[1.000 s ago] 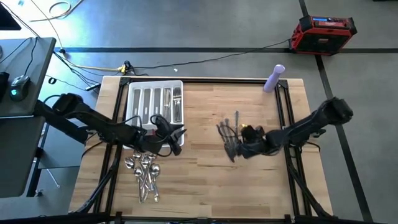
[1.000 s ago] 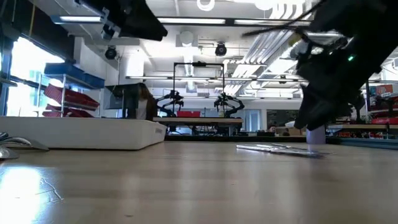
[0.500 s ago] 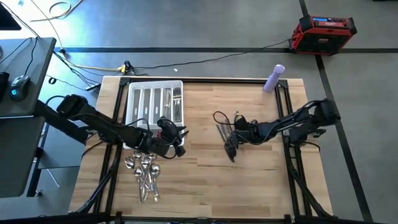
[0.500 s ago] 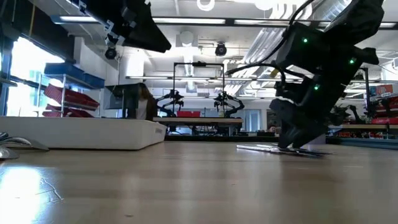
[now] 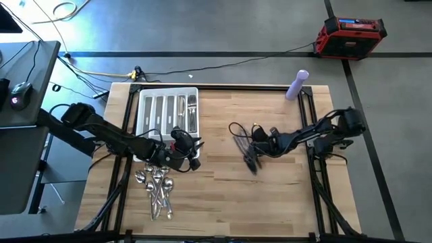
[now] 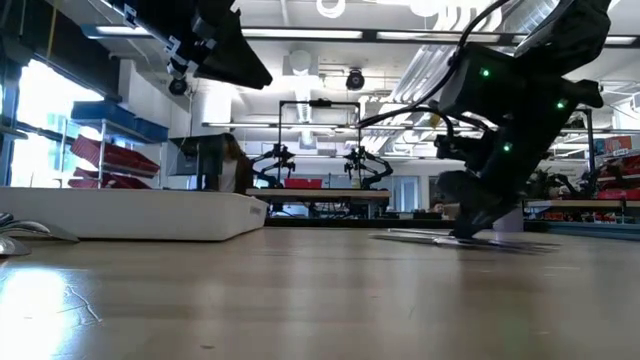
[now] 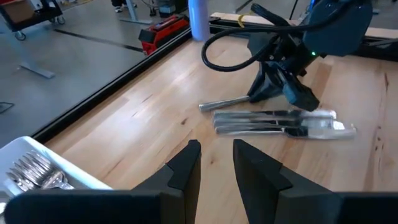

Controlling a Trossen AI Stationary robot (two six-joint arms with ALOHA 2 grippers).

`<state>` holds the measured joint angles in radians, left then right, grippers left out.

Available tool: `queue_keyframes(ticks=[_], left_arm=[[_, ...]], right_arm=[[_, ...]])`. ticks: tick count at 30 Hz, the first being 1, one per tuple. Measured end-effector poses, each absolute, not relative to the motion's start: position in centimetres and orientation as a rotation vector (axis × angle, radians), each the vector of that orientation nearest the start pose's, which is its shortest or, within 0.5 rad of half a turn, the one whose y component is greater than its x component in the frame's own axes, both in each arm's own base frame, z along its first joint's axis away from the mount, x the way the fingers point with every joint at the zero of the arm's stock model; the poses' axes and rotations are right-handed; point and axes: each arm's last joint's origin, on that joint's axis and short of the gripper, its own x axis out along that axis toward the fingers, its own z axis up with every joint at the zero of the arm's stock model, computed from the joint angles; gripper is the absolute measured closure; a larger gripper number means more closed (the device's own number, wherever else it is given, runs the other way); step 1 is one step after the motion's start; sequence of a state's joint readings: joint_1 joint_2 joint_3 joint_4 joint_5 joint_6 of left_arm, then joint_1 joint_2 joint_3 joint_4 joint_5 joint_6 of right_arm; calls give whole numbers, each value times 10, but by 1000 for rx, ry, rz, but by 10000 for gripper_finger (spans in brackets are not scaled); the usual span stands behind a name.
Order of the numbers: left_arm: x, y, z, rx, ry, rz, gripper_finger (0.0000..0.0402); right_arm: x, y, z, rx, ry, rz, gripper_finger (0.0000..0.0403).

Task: Sort silverware
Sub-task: Put the knife in the silverware tray

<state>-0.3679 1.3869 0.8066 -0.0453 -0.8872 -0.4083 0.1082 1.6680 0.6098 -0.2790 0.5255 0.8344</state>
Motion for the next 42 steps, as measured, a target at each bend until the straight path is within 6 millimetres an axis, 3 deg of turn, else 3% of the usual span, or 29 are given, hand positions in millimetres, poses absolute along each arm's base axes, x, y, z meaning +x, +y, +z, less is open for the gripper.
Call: queue_keyframes(ticks=[15,19,22,27,31,35,38,42], left_arm=[[268,-80,227,-25,419,572,326],[270,-84,226,-28,472,420,326],[278,-91,221,5,484,292,326],[306,-101,194,95,474,175,326],[331,-101,179,141,563,198,326],[353,-102,179,168,630,216,326],[361,-102,185,186,657,220,326],[361,-103,188,196,662,235,326]], right_arm=[[249,46,125,128,1012,-604,400],[251,52,131,94,1021,-526,401],[253,59,143,147,1012,-408,402],[255,75,151,234,921,-301,381],[258,83,141,208,875,-361,319],[268,86,126,201,906,-367,278],[277,84,111,169,945,-402,291],[291,86,110,144,983,-372,342]])
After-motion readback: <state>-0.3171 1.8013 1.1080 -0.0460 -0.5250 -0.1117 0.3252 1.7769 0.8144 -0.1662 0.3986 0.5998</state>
